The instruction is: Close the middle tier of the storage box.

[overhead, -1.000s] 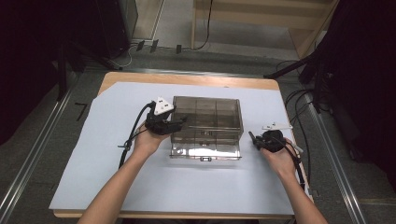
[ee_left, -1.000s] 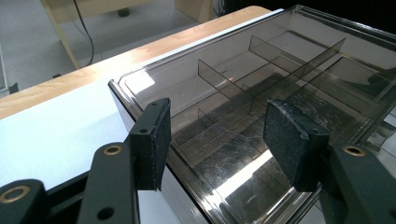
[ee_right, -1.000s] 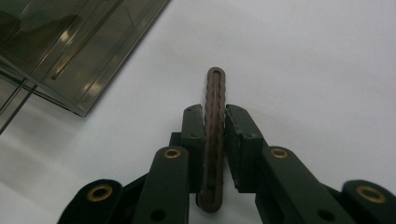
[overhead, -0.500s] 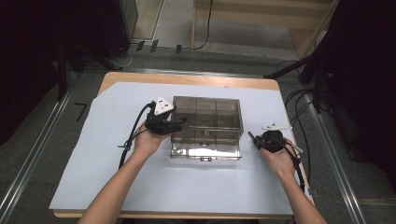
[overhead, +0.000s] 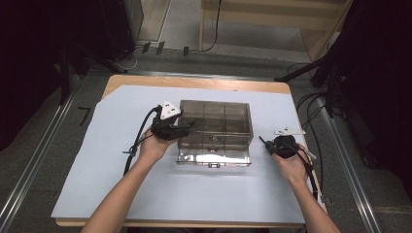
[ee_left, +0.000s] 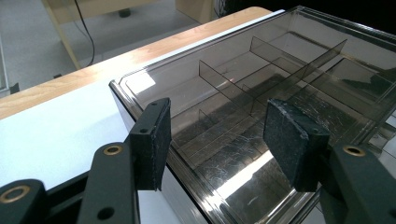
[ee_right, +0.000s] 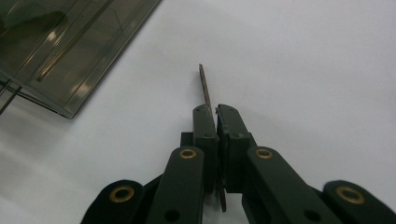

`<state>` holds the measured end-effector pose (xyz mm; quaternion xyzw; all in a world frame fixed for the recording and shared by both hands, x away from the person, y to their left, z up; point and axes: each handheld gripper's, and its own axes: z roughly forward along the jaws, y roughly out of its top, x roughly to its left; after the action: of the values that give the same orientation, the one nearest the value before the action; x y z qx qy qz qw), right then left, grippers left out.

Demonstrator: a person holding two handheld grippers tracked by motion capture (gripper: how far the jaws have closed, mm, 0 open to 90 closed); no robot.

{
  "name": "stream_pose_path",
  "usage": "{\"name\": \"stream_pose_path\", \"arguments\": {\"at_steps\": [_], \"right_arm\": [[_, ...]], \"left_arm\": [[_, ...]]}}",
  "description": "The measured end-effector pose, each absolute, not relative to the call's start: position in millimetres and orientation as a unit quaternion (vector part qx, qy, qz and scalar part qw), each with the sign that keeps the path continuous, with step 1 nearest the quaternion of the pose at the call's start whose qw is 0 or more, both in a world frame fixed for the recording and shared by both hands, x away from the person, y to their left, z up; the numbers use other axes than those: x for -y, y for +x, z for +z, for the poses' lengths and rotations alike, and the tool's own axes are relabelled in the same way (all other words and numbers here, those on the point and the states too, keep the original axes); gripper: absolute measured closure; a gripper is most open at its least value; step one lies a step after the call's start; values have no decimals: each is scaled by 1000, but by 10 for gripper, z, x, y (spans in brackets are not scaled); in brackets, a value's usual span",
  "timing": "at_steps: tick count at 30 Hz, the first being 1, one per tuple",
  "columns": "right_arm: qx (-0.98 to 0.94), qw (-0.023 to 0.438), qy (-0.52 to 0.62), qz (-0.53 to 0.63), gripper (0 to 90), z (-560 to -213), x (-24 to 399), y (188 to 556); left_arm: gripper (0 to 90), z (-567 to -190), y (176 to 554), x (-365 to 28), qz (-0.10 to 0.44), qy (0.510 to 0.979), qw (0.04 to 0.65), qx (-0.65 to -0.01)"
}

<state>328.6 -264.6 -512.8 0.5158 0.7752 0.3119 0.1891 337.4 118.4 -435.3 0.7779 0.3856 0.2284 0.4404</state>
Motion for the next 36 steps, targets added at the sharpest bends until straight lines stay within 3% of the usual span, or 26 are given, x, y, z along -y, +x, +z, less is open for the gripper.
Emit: {"name": "stream_pose_path", "arguments": {"at_steps": [36], "right_arm": [[-762,187,514,348,876,-4909,2777,3124]], "left_arm": [[436,-4335,3404,-1177,226,781,435,-387]]}}
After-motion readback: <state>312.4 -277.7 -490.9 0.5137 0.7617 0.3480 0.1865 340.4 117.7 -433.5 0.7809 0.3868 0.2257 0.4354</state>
